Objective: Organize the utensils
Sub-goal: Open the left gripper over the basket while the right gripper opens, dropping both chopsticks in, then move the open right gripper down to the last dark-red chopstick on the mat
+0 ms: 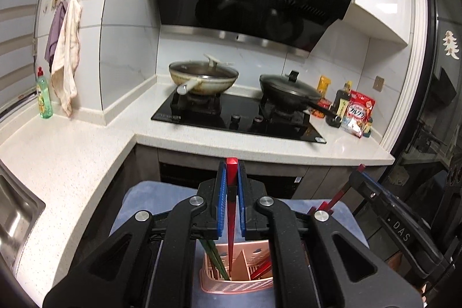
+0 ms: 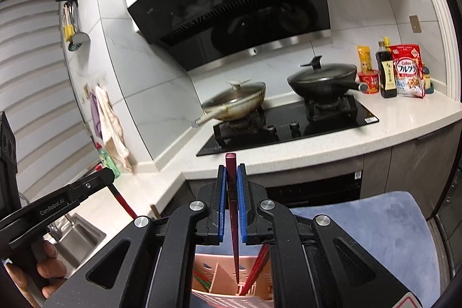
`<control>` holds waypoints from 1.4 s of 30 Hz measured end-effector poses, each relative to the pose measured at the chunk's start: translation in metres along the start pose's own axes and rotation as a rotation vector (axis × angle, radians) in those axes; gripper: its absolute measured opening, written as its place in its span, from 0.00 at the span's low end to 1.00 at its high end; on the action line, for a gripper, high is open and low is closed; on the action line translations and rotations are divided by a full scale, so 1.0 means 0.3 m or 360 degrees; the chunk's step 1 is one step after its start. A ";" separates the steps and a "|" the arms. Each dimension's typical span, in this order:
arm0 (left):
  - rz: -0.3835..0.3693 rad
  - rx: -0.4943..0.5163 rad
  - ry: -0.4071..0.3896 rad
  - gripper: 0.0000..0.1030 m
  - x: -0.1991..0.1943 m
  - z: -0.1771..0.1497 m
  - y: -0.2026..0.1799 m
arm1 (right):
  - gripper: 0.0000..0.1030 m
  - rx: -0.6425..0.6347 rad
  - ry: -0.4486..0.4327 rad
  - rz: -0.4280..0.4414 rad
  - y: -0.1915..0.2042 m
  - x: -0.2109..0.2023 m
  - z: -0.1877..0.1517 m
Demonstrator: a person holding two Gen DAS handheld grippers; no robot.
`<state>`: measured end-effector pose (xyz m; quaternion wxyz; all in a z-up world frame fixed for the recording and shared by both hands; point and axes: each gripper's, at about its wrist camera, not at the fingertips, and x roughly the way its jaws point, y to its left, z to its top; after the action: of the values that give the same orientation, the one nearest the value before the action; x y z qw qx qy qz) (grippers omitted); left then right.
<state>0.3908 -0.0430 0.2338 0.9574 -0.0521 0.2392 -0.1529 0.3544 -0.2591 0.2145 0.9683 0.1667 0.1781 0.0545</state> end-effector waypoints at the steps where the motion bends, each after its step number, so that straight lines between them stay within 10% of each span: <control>1: 0.0002 -0.0007 0.0012 0.07 0.009 -0.008 0.004 | 0.09 0.0005 0.0004 -0.0003 -0.003 0.006 -0.002; 18: 0.0125 0.0017 -0.0036 0.62 -0.159 -0.089 -0.013 | 0.37 -0.0068 -0.0017 0.0014 0.036 -0.240 -0.066; 42: 0.0404 0.0069 0.0505 0.62 -0.459 -0.989 0.130 | 0.39 -0.0331 0.0683 -0.0046 0.164 -0.662 -1.015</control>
<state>0.1452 0.0298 0.0266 0.9202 0.0238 0.3884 -0.0423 0.0567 -0.1531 0.0281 0.9209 0.0481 0.3756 0.0928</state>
